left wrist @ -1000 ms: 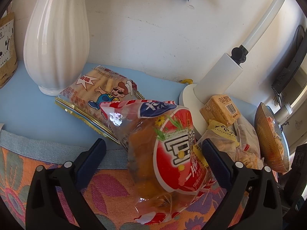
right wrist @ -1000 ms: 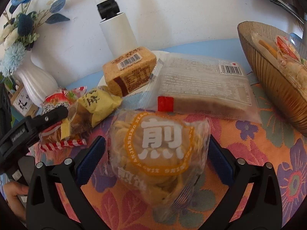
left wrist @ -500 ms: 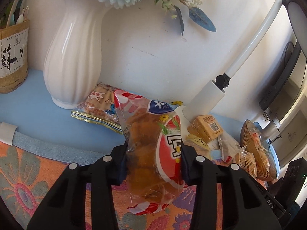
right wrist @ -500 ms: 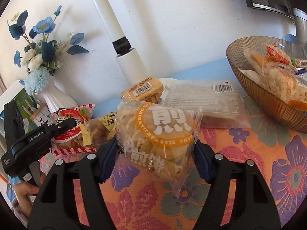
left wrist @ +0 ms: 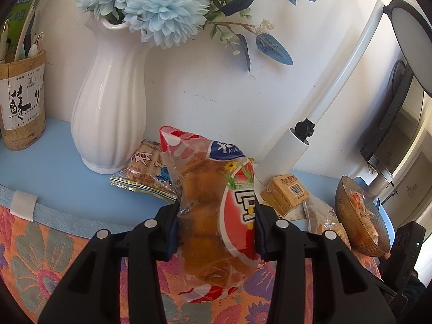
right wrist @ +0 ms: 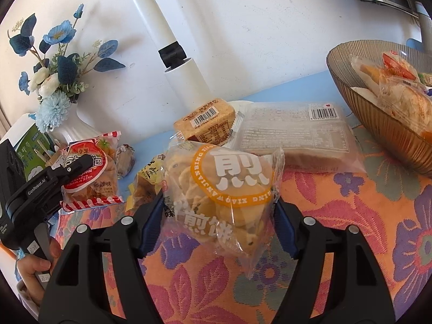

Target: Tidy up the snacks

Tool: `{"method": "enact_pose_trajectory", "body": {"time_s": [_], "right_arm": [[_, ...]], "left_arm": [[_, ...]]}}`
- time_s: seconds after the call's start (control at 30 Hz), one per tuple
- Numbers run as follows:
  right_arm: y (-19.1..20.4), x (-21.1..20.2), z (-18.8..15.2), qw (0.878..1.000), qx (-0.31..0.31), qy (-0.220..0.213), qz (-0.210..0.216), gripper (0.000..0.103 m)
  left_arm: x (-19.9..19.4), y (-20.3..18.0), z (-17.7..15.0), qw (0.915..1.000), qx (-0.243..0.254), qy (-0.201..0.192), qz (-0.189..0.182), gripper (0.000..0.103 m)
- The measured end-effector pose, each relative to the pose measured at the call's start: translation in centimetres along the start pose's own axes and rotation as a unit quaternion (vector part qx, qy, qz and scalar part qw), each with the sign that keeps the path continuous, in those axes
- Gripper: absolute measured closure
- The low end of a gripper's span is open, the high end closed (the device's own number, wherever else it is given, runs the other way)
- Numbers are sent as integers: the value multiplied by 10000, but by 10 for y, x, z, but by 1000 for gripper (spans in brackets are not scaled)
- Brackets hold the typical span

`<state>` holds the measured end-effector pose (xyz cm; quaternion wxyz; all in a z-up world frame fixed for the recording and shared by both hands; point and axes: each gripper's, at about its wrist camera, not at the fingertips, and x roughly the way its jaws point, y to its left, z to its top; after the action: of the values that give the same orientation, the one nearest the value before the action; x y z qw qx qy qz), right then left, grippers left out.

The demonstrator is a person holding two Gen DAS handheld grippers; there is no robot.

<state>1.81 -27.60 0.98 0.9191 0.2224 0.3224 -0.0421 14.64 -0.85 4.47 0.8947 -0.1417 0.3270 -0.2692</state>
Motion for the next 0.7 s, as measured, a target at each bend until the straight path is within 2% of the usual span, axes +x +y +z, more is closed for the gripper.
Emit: {"method": "enact_pose_trajectory", "body": {"time_s": [0.27,0.7], "right_arm": [[2,6,1,9999,2,171,-17,30],[2,5,1,9999,27,149,-5,30]], "left_arm": [[7,4,-3,9999,-120,115,37,62],[15,18,-5,9979,-569,291,-105,62]]}}
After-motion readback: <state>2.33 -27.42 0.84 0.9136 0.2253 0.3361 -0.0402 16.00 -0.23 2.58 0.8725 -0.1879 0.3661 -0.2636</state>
